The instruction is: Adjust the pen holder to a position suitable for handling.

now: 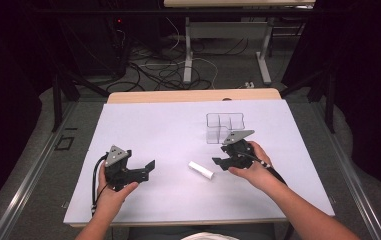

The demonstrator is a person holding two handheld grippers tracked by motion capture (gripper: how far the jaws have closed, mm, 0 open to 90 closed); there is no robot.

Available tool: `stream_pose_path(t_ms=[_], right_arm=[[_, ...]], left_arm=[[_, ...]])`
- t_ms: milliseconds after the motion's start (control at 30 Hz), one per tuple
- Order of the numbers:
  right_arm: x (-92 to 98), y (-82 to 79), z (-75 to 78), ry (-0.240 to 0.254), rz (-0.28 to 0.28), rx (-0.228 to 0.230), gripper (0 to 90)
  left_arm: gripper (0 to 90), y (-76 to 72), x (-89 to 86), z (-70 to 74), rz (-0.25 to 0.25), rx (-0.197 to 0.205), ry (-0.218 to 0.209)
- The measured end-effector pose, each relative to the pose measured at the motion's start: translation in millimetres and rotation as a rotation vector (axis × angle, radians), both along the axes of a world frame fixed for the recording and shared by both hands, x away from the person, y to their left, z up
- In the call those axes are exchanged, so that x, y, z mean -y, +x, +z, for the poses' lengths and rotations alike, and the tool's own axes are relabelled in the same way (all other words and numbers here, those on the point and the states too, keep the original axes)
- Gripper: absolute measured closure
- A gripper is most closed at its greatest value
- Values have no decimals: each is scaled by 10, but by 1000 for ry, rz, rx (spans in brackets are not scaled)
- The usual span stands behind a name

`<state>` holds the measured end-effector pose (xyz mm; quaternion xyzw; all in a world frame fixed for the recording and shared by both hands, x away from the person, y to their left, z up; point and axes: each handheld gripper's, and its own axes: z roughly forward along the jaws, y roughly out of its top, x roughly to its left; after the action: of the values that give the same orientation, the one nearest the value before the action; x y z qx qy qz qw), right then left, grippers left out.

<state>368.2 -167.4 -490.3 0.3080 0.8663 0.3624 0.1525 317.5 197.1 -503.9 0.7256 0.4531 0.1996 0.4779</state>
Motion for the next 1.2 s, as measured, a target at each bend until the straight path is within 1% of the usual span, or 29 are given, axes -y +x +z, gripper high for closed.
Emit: stream_pose_path(t_ms=[33, 67, 100, 233, 300, 333, 467, 500, 633, 700, 800, 833, 867, 900, 933, 1033, 1067, 1100, 1133, 1167, 1200], right_arm=[[-29, 4, 8, -16, 9, -22, 483], [-46, 8, 8, -27, 13, -31, 488], [-46, 8, 8, -27, 13, -31, 488], [-109, 23, 0, -65, 39, -68, 503], [-157, 44, -30, -98, 63, -70, 507], [-175, 45, -39, -105, 63, -86, 507], [-237, 59, -90, -120, 73, -106, 509], [-251, 67, -104, -126, 88, -110, 509], [-315, 69, -163, -142, 108, -130, 510], [-333, 68, -173, -150, 108, -135, 510], [-396, 55, -203, -171, 134, -147, 511], [-415, 52, -215, -176, 130, -153, 512], [-434, 45, -227, -176, 131, -160, 511], [-434, 45, -227, -176, 131, -160, 511], [-446, 48, -235, -187, 136, -157, 512], [-475, 52, -261, -193, 140, -166, 511], [-483, 69, -276, -192, 153, -166, 513], [-483, 69, -276, -192, 153, -166, 513], [-488, 68, -276, -194, 144, -168, 514], [-491, 73, -281, -194, 148, -171, 515], [-498, 70, -286, -200, 139, -182, 516]], left_arm=[[35, 0, 1, 0, 0, 0, 0], [35, 0, 1, 0, 0, 0, 0], [35, 1, 1, 0, 0, 0, 0], [35, 1, 2, -1, -2, 3, 0], [36, -2, 2, -1, 0, 0, 0], [35, -2, 2, -1, -1, 0, 1], [35, -1, 2, -2, -1, -1, 3], [35, 0, 2, -3, -1, -1, 3], [36, 4, 2, -5, -3, 0, 4], [36, 4, 2, -5, -3, -1, 4], [35, 1, 4, -4, -3, -2, 6], [35, 4, 5, -6, -6, 4, 7], [35, 3, 6, -5, -6, 0, 9], [35, 3, 7, -6, -6, 0, 9], [36, 4, 9, -8, -6, 2, 7], [36, 3, 9, -8, -7, 2, 8], [36, 3, 9, -7, -7, 2, 8], [36, 1, 13, -8, -5, -1, 1], [36, 0, 11, -6, -6, -2, 4], [35, 0, 10, -7, -5, -2, 4], [36, 2, 6, -6, -7, 1, 9]])
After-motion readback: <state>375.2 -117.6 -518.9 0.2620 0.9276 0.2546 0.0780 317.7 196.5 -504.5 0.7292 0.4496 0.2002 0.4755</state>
